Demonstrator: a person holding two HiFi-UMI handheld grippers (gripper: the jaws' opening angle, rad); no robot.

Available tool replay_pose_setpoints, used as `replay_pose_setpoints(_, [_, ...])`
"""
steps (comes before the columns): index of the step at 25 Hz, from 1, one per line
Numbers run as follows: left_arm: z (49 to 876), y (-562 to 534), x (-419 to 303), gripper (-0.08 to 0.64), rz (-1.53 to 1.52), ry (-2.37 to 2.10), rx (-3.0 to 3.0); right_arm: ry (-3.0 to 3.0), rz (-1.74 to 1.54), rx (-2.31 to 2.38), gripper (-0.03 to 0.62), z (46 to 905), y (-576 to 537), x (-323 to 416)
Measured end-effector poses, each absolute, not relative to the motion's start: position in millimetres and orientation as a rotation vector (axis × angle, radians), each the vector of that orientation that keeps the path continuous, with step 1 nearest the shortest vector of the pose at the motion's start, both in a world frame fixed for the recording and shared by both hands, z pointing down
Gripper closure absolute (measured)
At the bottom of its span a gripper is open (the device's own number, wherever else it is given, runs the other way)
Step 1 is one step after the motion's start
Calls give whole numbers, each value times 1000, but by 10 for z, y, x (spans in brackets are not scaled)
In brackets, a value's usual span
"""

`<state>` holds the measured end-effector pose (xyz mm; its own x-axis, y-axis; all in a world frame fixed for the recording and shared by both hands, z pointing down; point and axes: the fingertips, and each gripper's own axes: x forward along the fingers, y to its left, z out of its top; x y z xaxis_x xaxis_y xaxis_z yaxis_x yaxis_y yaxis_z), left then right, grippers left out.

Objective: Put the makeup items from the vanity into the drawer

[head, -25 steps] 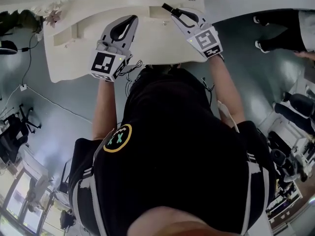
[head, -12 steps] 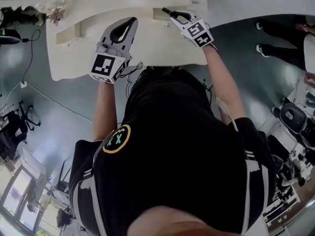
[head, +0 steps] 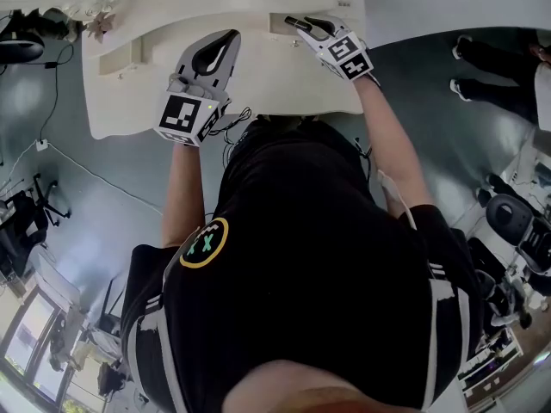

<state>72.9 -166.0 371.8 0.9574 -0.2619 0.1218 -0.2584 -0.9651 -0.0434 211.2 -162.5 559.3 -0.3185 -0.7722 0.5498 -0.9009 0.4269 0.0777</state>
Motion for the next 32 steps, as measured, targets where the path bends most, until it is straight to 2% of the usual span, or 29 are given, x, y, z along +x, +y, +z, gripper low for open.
replay_pose_setpoints(1, [3715, -1655, 734, 535, -197, 408, -3081, -2169, 336, 1406, 410, 5611, -1613, 2114])
replay_pose_setpoints(3, [3714, -1648, 740, 535, -198, 406, -3082, -2167, 337, 1405, 376, 5632, -1582, 2132])
replay_pose_setpoints(12, [3728, -1643, 803, 535, -200, 378, -3083, -2190, 286, 1497, 365, 5338, -1480, 2203])
replay_pose_setpoints(18, [3681, -1631, 864, 535, -190, 353, -3074, -2274, 165, 1572, 367, 4694, -1358, 2071])
replay_pose_setpoints(28, [3531, -1594, 965, 535, -158, 312, -3060, -2491, -204, 1734, 561, 3253, -1163, 1744])
replay_pose_setpoints(32, [3449, -1534, 1022, 535, -140, 295, -3051, -2516, -238, 1735, 570, 3048, -1054, 1647])
